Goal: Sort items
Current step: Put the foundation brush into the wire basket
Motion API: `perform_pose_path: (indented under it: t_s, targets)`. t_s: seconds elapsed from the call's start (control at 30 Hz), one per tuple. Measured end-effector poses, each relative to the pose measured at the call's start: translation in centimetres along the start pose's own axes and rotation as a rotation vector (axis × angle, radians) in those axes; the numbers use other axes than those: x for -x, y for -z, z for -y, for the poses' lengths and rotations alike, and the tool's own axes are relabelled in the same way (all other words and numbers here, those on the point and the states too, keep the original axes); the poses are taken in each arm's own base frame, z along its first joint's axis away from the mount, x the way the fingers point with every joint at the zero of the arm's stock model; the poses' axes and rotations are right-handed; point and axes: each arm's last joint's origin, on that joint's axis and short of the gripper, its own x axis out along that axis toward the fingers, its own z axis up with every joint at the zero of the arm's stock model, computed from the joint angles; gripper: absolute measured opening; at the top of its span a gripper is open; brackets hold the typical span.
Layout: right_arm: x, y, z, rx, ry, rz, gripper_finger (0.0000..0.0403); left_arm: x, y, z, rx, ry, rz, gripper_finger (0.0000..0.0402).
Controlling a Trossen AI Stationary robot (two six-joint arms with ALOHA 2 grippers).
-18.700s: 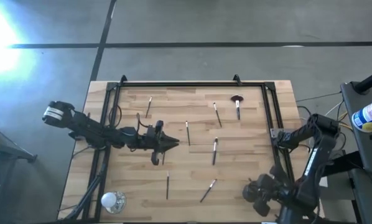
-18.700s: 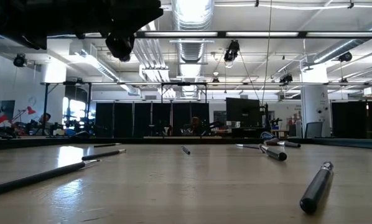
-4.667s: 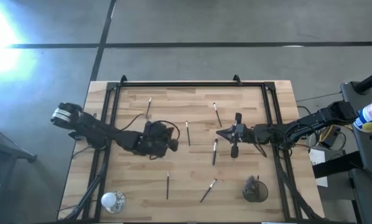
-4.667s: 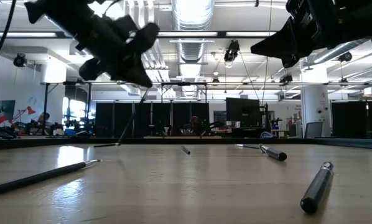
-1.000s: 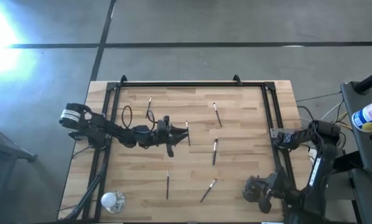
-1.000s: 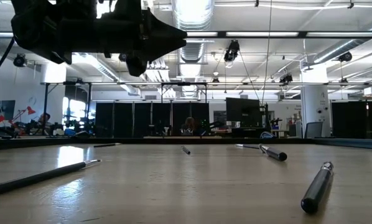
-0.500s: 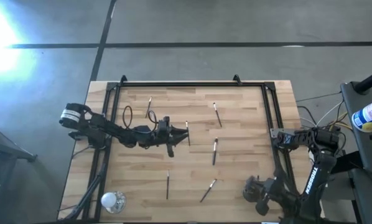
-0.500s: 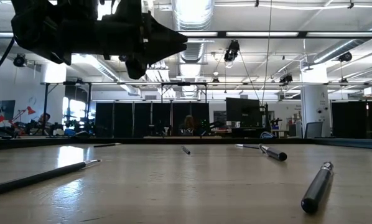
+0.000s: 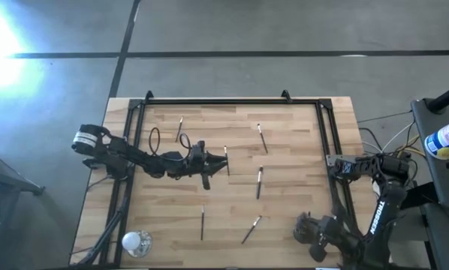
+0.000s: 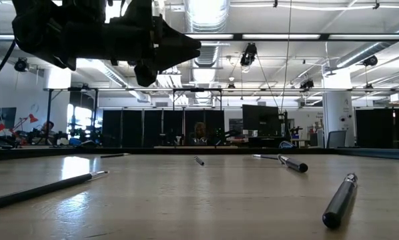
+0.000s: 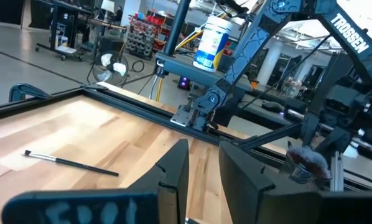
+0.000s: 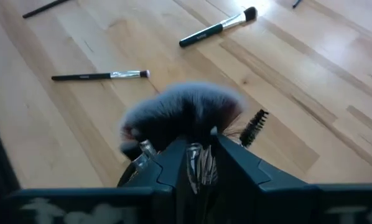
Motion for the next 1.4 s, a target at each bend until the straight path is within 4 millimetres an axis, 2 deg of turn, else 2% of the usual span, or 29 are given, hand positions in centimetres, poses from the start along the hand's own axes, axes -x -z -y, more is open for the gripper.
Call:
perform_pose_path:
  t_s: [0.2, 0.33, 0.4, 0.5, 0.7, 0.87, 1.1, 1.4]
  targets:
    - [2.0, -2.5, -0.3, 0.018, 0.005, -0.024, 0.0089, 0.4, 0.5, -0.3, -0.034, -0.006, -0.018, 0.0068]
    - [1.5, -5.5, 0.0, -0.003, 0.011, -0.029, 0.0068, 1.1, 1.2, -0.8, -0.043, -0.013, -0.042, 0.0029]
    - [0.3, -7.0, 0.5, -0.030, 0.036, -0.011, 0.0044, 1.5, 1.5, -1.0, -0.046, -0.017, -0.056, 0.0009]
    - [-1.7, -9.3, 1.1, -0.066, 0.039, 0.013, 0.0014, 1.9, 1.9, -1.2, -0.047, -0.024, -0.066, 0.0004]
    - [-6.9, -13.3, 1.7, -0.201, -0.046, -0.022, 0.0009, 2.4, 2.4, -1.4, -0.048, -0.033, -0.087, 0.0001]
    - [-12.0, -15.2, 3.5, -0.378, -0.050, -0.098, 0.0012, 2.4, 2.7, -1.5, -0.038, -0.045, -0.118, 0.0000]
    - [-17.4, -16.4, 5.7, -0.467, 0.101, -0.210, 0.0074, 2.6, 3.1, -1.5, -0.031, -0.055, -0.160, 0.0000]
    - [-22.9, -17.7, 5.8, -0.535, 0.229, -0.363, 0.0160, 2.8, 3.4, -1.7, -0.036, -0.064, -0.176, 0.0000]
